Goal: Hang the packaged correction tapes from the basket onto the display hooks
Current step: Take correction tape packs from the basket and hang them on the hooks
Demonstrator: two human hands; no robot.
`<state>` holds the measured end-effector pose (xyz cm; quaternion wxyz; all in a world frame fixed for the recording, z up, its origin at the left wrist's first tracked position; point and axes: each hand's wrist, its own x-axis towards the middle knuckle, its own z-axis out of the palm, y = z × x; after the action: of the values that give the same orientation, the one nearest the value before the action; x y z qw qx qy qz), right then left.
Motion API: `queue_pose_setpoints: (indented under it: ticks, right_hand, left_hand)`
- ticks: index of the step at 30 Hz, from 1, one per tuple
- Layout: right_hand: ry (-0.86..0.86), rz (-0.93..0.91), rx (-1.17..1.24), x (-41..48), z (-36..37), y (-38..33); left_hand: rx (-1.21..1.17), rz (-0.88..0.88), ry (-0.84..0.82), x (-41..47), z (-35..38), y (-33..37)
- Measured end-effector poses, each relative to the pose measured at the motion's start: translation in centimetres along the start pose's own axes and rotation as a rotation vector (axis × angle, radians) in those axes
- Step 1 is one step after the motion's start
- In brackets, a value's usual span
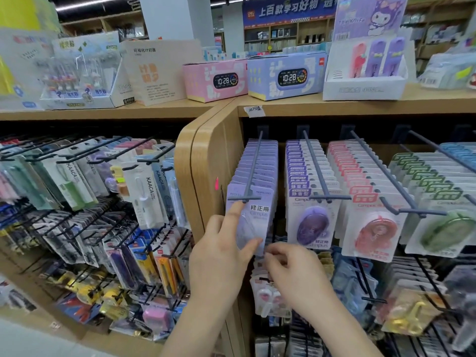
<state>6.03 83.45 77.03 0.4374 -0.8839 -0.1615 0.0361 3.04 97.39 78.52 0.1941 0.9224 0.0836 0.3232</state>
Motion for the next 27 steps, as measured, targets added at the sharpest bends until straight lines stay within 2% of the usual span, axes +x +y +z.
queue_pose_setpoints:
  ticks: [3,8,14,21,24,27]
  right_hand:
    - [-0.03,0.008,0.097,-1.0,-1.2,0.0]
    - [-0.015,0.073,0.124,-3.0,-3.7,1.5]
    - [0.014,0.14,0.02,-5.8,-7.7,5.3]
    - [-0.06,0.225,-0.153,-11.5,-13.1,11.8]
    - [-0.098,0.326,-0.209,-15.7,-16.1,16.0]
    - [-0.046,0.435,-0.268,-21.5,-19.4,22.2]
  left_hand:
    - [-0.031,0.014,-0.008,0.1,-0.3,-0.4]
    - [-0.122,0.043,-0.002,-0.9,-0.5,-0.8]
    - [-0.273,0.145,0.035,-4.6,0.0,0.2]
    - [-0.314,0.296,-0.267,-9.3,2.7,6.1]
    - [-0.28,0.336,-0.437,-11.8,4.6,10.3]
    - [-0.235,0.374,-0.599,-15.3,7.2,15.1]
